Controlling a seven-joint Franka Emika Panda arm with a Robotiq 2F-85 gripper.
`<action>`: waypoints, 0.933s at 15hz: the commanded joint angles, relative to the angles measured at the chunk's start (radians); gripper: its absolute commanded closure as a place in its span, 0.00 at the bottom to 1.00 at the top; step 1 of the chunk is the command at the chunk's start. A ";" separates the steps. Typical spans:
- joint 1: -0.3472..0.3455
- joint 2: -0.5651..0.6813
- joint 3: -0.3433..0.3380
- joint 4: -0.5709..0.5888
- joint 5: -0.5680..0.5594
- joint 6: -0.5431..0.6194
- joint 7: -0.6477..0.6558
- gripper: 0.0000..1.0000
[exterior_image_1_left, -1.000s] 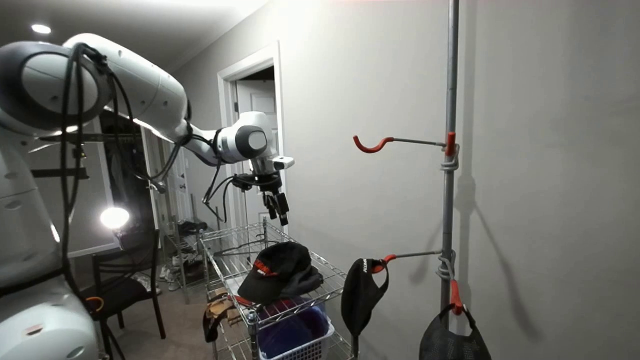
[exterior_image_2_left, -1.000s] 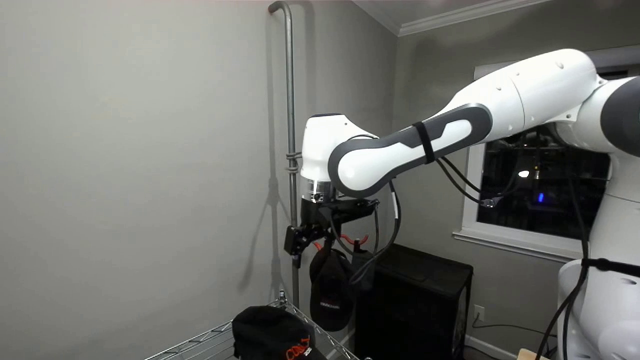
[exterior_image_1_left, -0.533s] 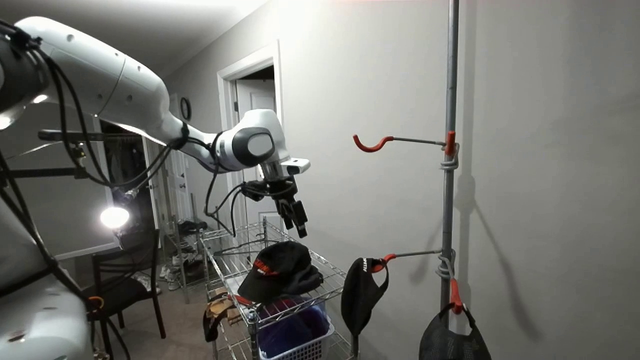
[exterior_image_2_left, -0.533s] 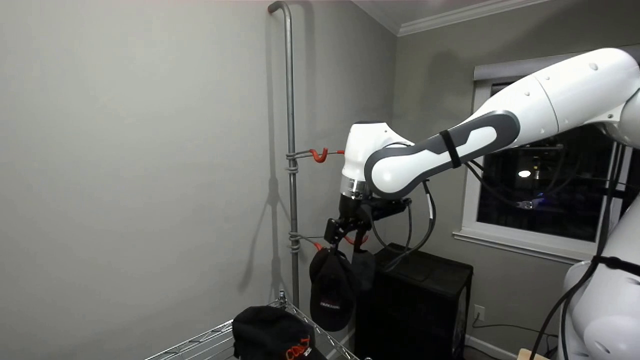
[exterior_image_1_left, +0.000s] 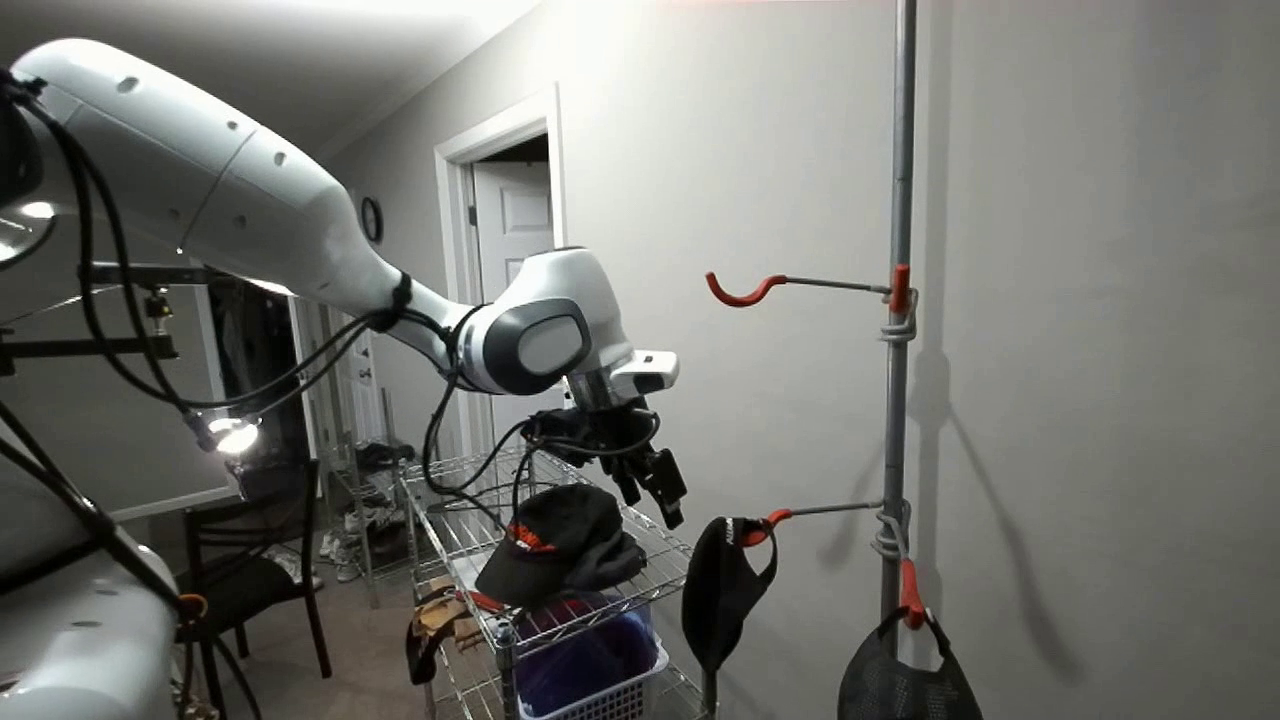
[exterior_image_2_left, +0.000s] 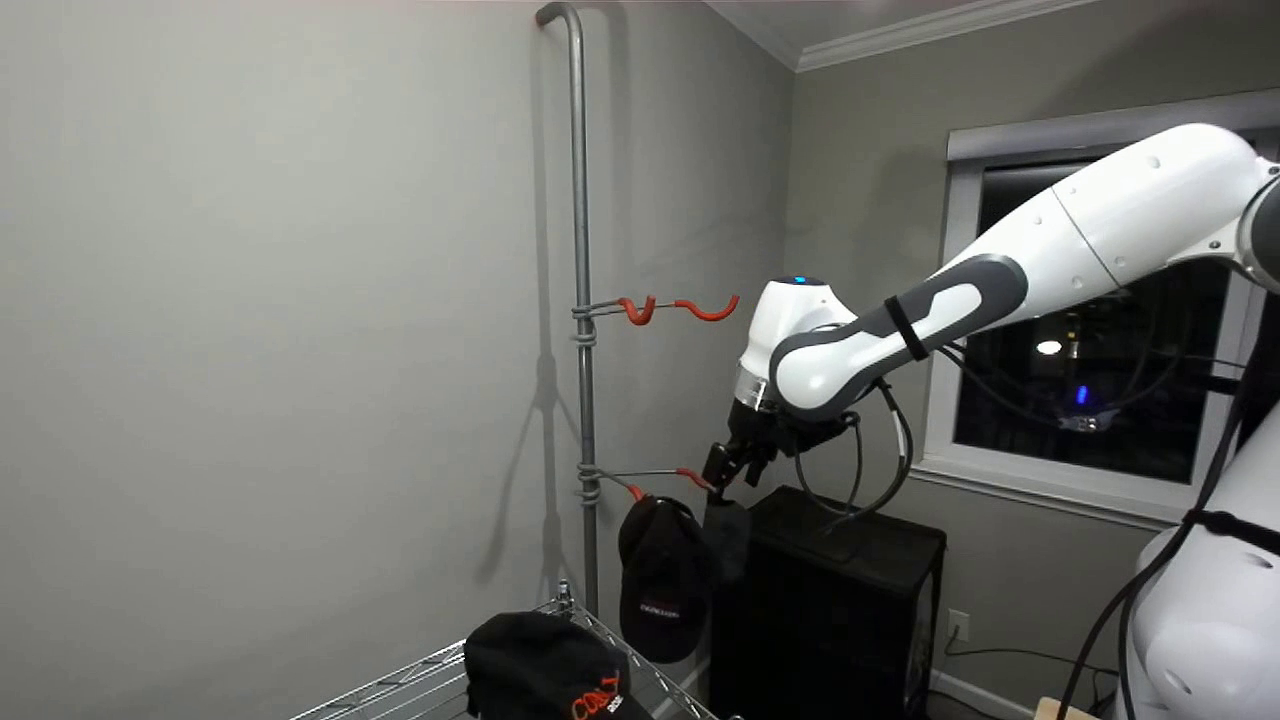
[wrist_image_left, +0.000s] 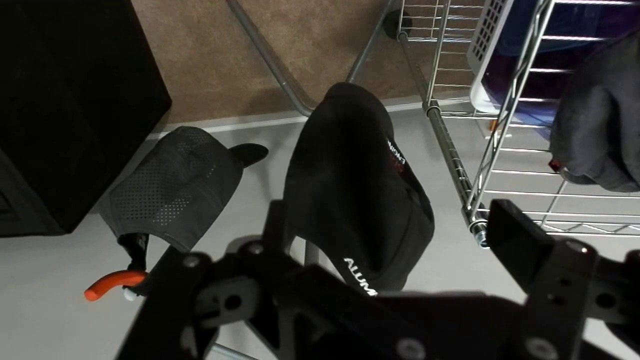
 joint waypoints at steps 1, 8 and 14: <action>-0.002 0.016 -0.058 -0.049 0.060 0.111 -0.179 0.00; 0.086 0.117 -0.182 -0.011 0.347 0.166 -0.562 0.00; 0.095 0.241 -0.178 0.083 0.531 0.143 -0.783 0.00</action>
